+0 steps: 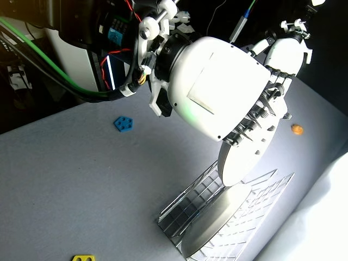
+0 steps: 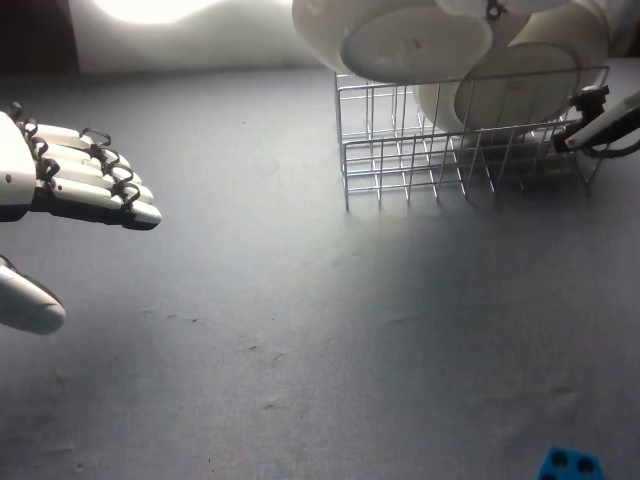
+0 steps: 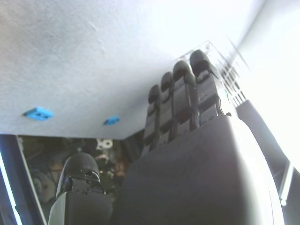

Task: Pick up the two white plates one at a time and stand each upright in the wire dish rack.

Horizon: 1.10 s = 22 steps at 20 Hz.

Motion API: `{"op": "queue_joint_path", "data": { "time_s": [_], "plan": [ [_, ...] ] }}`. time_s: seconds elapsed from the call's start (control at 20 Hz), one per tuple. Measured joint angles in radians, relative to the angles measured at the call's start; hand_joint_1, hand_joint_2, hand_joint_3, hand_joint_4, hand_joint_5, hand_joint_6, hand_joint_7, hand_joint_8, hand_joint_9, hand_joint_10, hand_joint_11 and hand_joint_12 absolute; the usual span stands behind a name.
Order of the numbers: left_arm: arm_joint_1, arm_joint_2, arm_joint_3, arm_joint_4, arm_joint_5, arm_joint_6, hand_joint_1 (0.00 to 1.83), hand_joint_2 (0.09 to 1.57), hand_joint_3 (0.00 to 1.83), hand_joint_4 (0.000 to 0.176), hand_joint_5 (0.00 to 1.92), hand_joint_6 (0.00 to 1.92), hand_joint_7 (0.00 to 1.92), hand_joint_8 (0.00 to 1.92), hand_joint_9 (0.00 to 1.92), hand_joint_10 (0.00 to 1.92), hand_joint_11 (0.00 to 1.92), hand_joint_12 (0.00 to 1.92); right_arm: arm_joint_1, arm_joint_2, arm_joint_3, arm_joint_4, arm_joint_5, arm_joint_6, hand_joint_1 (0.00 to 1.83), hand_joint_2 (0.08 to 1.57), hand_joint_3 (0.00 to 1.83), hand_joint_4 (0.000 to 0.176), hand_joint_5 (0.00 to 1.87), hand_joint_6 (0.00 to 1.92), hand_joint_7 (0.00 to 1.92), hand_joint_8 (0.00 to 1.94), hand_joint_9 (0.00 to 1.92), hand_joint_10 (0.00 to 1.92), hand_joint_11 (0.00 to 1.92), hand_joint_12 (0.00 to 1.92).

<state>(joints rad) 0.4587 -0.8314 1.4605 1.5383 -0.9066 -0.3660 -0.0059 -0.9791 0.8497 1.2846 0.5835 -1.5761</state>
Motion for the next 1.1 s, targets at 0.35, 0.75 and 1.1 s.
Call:
{"op": "queue_joint_path", "data": {
  "time_s": [0.35,0.75,1.1],
  "plan": [
    [0.006,0.000,0.000,0.000,0.000,-0.001,0.00,1.09,0.00,0.000,0.14,0.00,0.14,0.00,0.12,0.00,0.00,0.28,0.009,0.019,-0.037,0.000,-0.007,-0.014,1.37,1.12,0.00,0.000,0.86,1.15,0.98,0.96,0.95,1.12,0.75,1.28],
    [0.006,0.003,-0.009,0.000,-0.001,-0.002,0.00,1.08,0.00,0.000,0.14,0.01,0.13,0.01,0.11,0.00,0.00,0.23,-0.005,0.043,-0.055,0.088,-0.031,-0.085,1.38,1.11,0.00,0.000,0.87,1.12,0.99,0.95,0.95,1.11,0.77,1.28],
    [0.006,0.003,-0.009,-0.001,-0.008,-0.003,0.00,1.09,0.00,0.000,0.14,0.00,0.14,0.00,0.12,0.00,0.00,0.27,-0.024,0.043,-0.038,0.084,-0.078,-0.106,1.38,1.12,0.00,0.000,0.88,1.12,0.97,0.97,0.95,1.12,0.77,1.30]
  ]
}}
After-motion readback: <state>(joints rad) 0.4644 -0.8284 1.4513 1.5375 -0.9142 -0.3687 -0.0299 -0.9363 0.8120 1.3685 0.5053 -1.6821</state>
